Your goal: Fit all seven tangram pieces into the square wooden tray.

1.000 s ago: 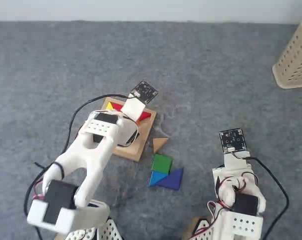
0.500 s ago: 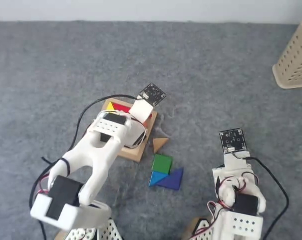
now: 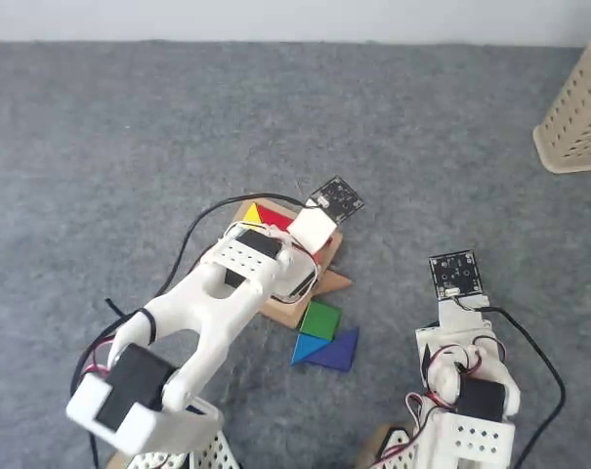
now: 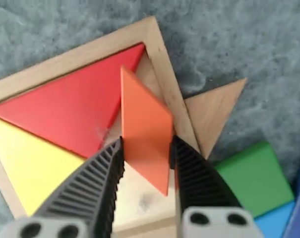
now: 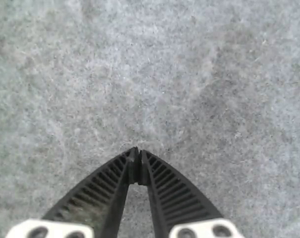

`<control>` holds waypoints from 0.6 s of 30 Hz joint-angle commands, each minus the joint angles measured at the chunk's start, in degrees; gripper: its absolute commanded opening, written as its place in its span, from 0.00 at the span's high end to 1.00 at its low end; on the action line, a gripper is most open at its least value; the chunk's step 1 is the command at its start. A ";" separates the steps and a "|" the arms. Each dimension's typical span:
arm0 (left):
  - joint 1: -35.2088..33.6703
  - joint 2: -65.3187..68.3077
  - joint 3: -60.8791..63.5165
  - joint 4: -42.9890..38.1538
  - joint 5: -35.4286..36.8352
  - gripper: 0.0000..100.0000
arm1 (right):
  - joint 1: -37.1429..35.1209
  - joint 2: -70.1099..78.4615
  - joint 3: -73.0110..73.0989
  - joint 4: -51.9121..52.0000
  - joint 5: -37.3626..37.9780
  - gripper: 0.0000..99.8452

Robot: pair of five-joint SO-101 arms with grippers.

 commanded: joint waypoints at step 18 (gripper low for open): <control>-0.79 -0.62 -2.33 9.85 -10.90 0.88 | 0.66 -0.84 0.35 -0.75 0.62 0.99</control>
